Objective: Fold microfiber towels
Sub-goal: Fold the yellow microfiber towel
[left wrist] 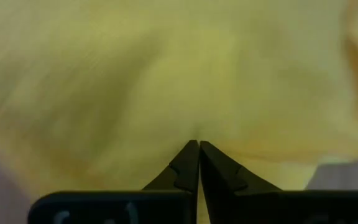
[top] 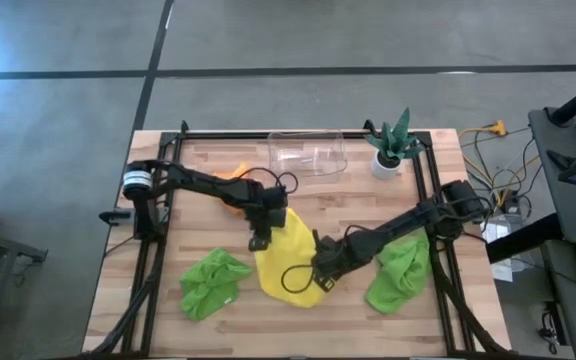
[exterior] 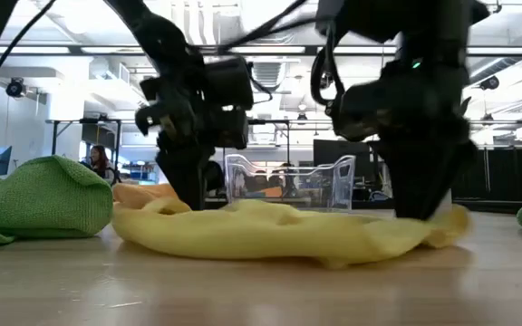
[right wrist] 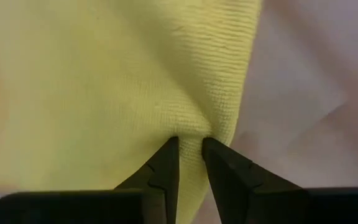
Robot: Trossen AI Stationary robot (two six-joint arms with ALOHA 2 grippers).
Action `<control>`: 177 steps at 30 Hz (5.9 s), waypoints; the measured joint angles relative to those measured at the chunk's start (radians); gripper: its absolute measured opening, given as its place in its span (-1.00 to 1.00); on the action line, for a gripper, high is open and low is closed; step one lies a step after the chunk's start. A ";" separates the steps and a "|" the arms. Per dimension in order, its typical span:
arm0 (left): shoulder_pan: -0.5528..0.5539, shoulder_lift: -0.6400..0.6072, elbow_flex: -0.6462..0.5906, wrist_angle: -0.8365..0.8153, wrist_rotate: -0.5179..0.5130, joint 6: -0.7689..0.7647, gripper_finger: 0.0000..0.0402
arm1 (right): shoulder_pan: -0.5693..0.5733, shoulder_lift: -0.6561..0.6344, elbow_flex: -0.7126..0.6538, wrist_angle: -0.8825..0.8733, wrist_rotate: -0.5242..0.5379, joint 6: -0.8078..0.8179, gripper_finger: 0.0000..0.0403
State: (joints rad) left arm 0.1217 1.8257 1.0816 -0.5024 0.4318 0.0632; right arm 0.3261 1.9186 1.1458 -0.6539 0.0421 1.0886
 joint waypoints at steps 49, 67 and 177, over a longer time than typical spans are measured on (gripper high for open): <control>-0.158 -0.037 -0.063 0.084 -0.096 -0.268 -1.00 | -0.016 -0.113 -0.150 0.192 0.067 -0.100 -0.70; -0.286 -0.438 -0.135 0.113 0.005 -0.319 -1.00 | 0.054 -0.402 -0.272 0.200 0.002 -0.510 -0.48; -0.488 -0.190 -0.176 0.416 -0.201 -0.556 -0.19 | -0.032 -0.201 -0.284 0.497 -0.098 -1.125 -0.39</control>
State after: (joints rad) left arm -0.3668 1.6360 0.9054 -0.0868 0.2306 -0.4931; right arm 0.2939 1.7177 0.8619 -0.1569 -0.0563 -0.0365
